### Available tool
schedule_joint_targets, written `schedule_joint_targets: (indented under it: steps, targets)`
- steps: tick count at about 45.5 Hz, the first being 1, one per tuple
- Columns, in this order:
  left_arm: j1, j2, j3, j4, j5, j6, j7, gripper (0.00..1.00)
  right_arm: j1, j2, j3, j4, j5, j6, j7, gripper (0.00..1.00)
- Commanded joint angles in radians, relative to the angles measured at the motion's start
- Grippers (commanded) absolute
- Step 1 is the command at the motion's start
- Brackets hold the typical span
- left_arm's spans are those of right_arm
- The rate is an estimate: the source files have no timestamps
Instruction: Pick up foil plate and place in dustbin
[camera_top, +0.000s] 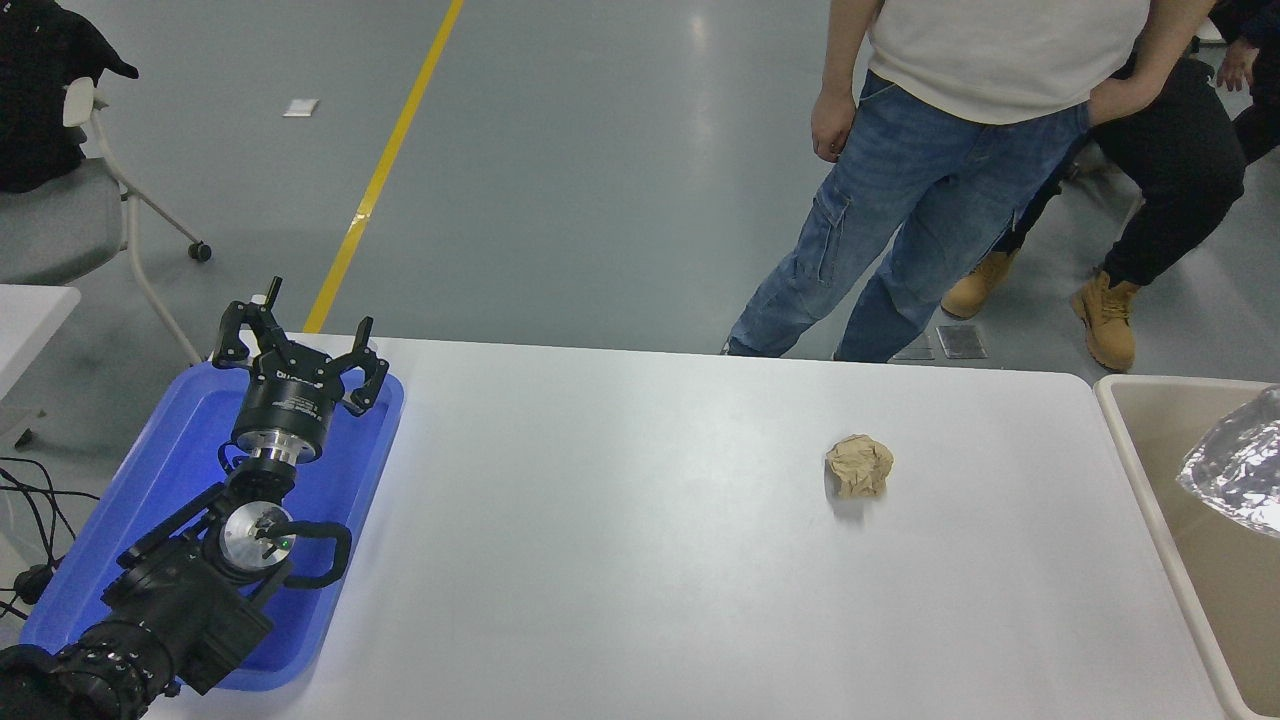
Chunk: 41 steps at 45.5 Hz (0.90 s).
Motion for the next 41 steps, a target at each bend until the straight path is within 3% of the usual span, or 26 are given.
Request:
schedule_joint_targets:
  steps: [1,9,11,14,16,41]
  targets:
    - [0.000,0.000,0.000,0.000,0.001,0.001,-0.001,1.00,-0.026,0.012,0.017,-0.009,0.005,-0.007,0.000,0.00]
    - [0.001,0.000,0.000,0.000,0.001,0.001,0.001,1.00,-0.028,0.012,0.015,-0.009,0.005,-0.011,0.002,0.03]
    - [0.000,0.000,0.000,0.000,0.001,0.001,0.001,1.00,-0.026,0.012,0.017,-0.009,0.006,-0.022,0.002,0.24]
    - [0.000,0.000,0.000,0.000,0.001,0.001,-0.001,1.00,-0.026,0.010,0.015,-0.007,0.006,-0.057,0.002,0.76]
    - [0.000,0.000,0.000,0.000,0.001,0.001,-0.001,1.00,-0.026,0.010,0.015,-0.006,0.006,-0.089,0.002,0.99]
    - [0.000,0.000,0.000,0.000,0.001,-0.001,0.001,1.00,0.207,0.036,-0.021,0.025,-0.017,-0.094,0.002,1.00]
